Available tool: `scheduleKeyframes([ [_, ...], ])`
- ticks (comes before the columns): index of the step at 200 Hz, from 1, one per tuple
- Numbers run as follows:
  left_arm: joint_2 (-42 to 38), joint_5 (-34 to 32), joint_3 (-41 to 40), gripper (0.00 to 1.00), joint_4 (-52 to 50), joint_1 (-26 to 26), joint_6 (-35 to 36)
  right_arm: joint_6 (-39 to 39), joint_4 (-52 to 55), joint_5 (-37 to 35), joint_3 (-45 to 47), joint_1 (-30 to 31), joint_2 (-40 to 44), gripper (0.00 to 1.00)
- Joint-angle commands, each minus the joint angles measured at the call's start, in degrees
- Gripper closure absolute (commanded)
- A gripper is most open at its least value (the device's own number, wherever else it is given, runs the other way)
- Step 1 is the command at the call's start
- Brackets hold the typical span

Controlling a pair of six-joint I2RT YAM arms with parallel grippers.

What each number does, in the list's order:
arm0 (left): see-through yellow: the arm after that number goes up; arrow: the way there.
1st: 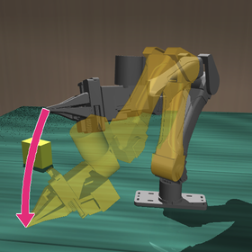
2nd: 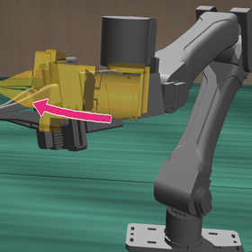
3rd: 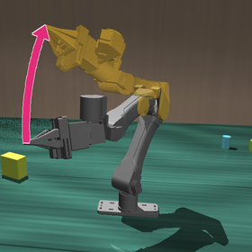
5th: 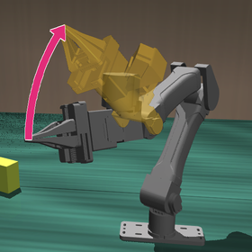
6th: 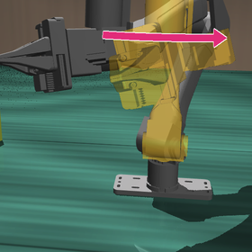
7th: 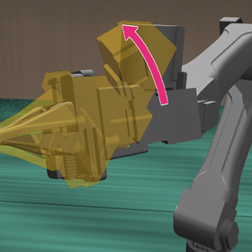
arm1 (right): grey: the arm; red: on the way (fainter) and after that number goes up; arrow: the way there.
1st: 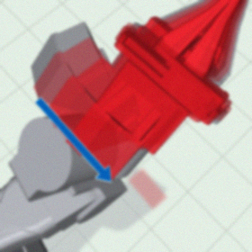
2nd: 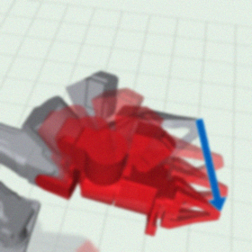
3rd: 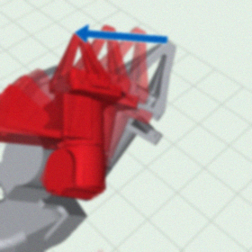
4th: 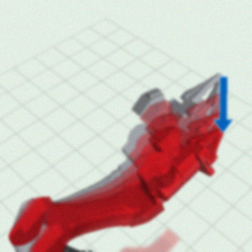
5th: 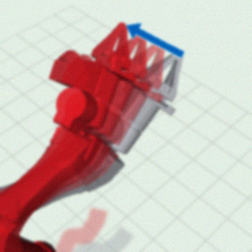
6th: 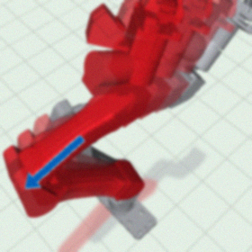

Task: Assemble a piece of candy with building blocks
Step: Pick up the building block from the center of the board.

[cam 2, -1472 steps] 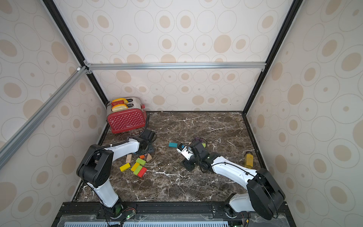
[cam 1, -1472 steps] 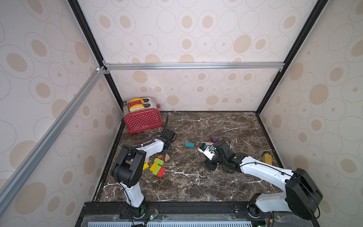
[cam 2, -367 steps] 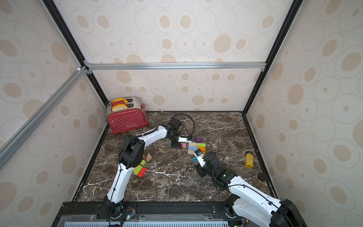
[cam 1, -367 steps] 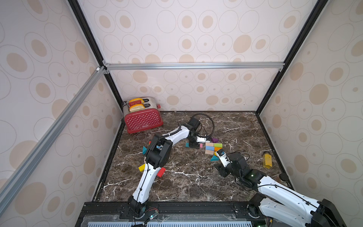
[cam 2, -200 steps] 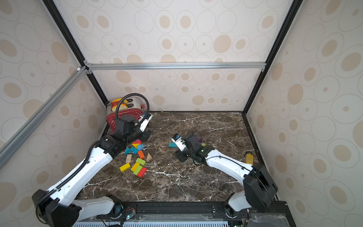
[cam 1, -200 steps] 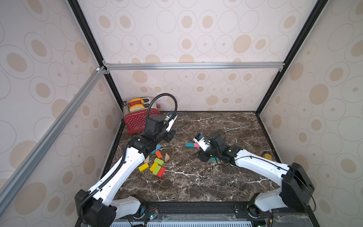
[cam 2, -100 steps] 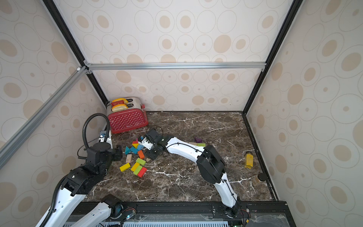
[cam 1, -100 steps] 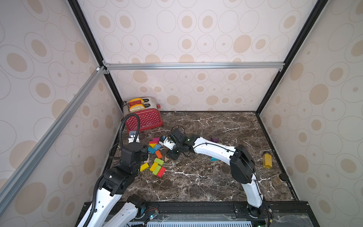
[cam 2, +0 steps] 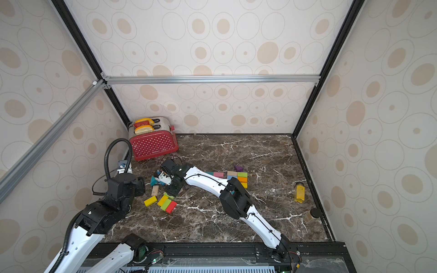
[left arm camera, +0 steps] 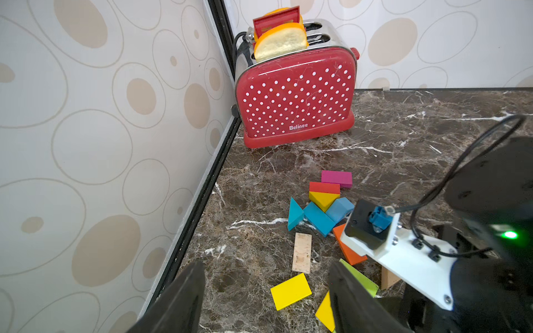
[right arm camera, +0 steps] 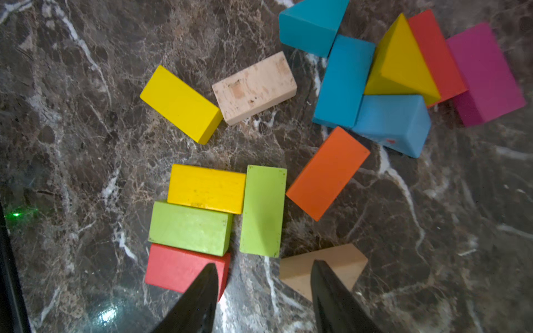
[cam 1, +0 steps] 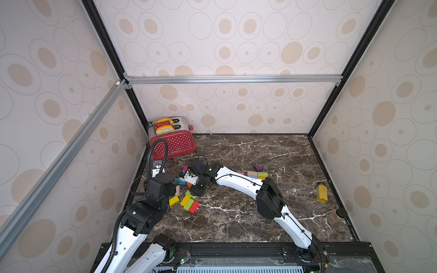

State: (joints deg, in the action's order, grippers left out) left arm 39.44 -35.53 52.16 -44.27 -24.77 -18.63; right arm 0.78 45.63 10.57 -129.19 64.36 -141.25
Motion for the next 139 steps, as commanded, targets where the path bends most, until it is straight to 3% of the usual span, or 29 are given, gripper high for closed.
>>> scheduleKeyframes([
  [1,-0.74,-0.36,0.24,0.30,-0.34,0.35,0.21,-0.66,3.30,1.16,-2.03,0.52,-2.45,0.44],
  [67,-1.12,1.40,-0.13,0.28,-0.20,0.40,0.61,-1.18,5.26,2.19,-6.18,1.30,-6.29,0.44],
  [139,-0.59,2.88,-0.31,0.27,0.13,0.38,1.05,-1.98,6.33,-3.28,-9.55,1.24,-10.18,0.50],
])
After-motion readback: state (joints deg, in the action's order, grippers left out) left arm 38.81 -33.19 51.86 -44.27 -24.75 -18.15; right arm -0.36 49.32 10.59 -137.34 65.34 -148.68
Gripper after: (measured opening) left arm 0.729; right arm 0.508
